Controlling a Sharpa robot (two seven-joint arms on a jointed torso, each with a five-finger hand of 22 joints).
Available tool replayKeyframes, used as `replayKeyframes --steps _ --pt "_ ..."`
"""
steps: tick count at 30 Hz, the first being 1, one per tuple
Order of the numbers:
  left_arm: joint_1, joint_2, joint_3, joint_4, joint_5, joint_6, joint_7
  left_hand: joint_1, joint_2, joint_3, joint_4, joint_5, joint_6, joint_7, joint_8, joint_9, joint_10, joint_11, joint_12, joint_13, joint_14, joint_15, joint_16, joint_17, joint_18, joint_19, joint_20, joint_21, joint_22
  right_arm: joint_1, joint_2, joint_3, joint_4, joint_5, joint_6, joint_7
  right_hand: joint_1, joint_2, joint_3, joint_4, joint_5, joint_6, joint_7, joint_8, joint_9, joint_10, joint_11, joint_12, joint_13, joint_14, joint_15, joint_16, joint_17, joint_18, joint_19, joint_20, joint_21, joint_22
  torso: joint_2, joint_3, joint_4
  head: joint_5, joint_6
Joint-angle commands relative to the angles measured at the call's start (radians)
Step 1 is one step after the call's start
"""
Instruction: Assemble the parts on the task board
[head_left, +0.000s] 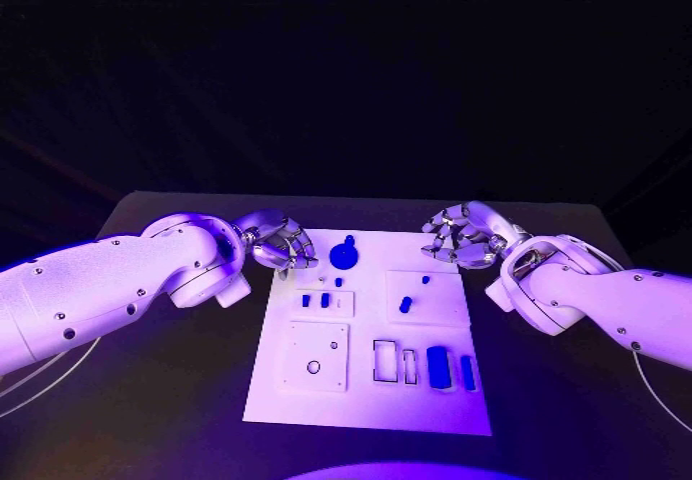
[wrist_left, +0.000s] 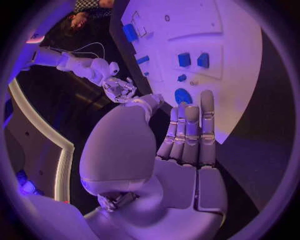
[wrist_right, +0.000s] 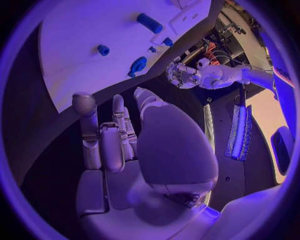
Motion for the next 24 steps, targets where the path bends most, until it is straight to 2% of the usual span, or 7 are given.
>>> replayKeyframes --steps 1,5,10,16,20,24 --pt "-0.015 0.012 -0.008 0.008 -0.191 -0.151 0.191 0.038 -0.005 0.002 -0.018 -0.001 0.003 0.005 -0.006 -0.026 -0.015 0.003 -0.030 -0.032 -0.014 0.002 -0.023 -0.039 0.012 -0.002 0.002 -0.011 -0.006 -0.001 -0.001 0.000 0.004 0.008 -0.048 0.061 0.005 -0.005 0.006 -0.001 0.007 0.008 0.000 -0.004 -0.001 0.006 0.001 -0.005 -0.005 0.014 0.002 -0.002 -0.001 0.004 0.006 -0.002 0.004 0.003 0.000 -0.0006 -0.0006 0.000 0.000" --pt "-0.031 0.032 -0.015 0.004 -0.359 -0.151 0.188 0.061 -0.005 0.004 -0.026 -0.002 0.008 0.013 -0.013 -0.055 -0.023 0.012 -0.054 -0.063 -0.018 0.007 -0.022 -0.065 0.011 -0.004 0.004 -0.007 -0.002 -0.002 -0.002 0.000 0.006 0.018 -0.067 0.079 0.006 -0.006 0.011 -0.001 0.008 0.010 0.000 -0.004 -0.002 0.007 0.001 -0.010 -0.011 0.012 0.003 -0.005 -0.007 0.005 0.004 -0.002 -0.002 0.000 0.001 -0.0016 -0.0004 -0.002 0.000" --pt "-0.040 0.062 -0.023 -0.010 -0.504 -0.110 0.159 0.039 -0.029 -0.036 -0.002 -0.012 0.012 0.004 -0.016 -0.085 -0.023 0.008 -0.061 -0.086 -0.013 0.008 0.002 -0.081 0.012 -0.003 0.008 -0.010 -0.002 -0.003 -0.001 0.000 0.008 0.026 -0.079 0.092 0.007 -0.007 0.015 -0.001 0.008 0.012 0.000 -0.004 -0.003 0.009 0.001 -0.014 -0.015 0.012 0.003 -0.006 -0.008 0.005 0.003 -0.002 -0.004 0.000 0.001 -0.0011 -0.0019 -0.001 -0.001" --pt "-0.043 0.095 -0.027 -0.034 -0.579 -0.051 0.126 0.040 -0.031 -0.058 0.010 -0.014 0.020 -0.005 -0.016 -0.100 -0.019 0.004 -0.059 -0.096 -0.010 0.005 0.017 -0.089 0.013 0.003 0.008 -0.013 -0.004 -0.004 0.002 0.000 0.008 0.031 -0.085 0.098 0.007 -0.007 0.016 -0.001 0.008 0.013 0.000 -0.004 -0.003 0.009 0.002 -0.015 -0.017 0.011 0.003 -0.007 -0.009 0.006 0.002 -0.002 -0.006 -0.001 0.002 0.0001 -0.0026 -0.001 -0.003" --pt "-0.044 0.119 -0.030 -0.055 -0.608 -0.011 0.112 0.058 -0.024 -0.064 0.012 -0.007 0.028 -0.011 -0.018 -0.114 -0.016 0.002 -0.058 -0.104 -0.007 0.003 0.032 -0.096 0.013 0.010 0.005 -0.010 -0.003 -0.004 0.004 0.000 0.008 0.033 -0.087 0.099 0.003 -0.011 0.024 0.000 0.008 0.013 0.002 -0.005 -0.006 0.008 0.004 -0.027 -0.030 0.008 0.004 -0.012 -0.019 0.007 -0.002 -0.001 -0.016 -0.006 0.002 -0.0007 -0.0026 -0.001 -0.005" --pt "-0.047 0.139 -0.031 -0.071 -0.632 -0.010 0.094 0.064 -0.023 -0.065 0.012 -0.006 0.030 -0.013 -0.019 -0.118 -0.016 0.002 -0.058 -0.106 -0.008 0.003 0.036 -0.097 0.013 0.012 0.005 -0.009 -0.002 -0.004 0.006 0.000 0.008 0.033 -0.087 0.100 0.001 -0.013 0.029 0.000 0.008 0.014 0.003 -0.006 -0.008 0.008 0.005 -0.035 -0.038 0.007 0.005 -0.013 -0.020 0.007 -0.003 0.000 -0.019 -0.006 0.001 -0.0006 -0.0020 -0.001 -0.006"
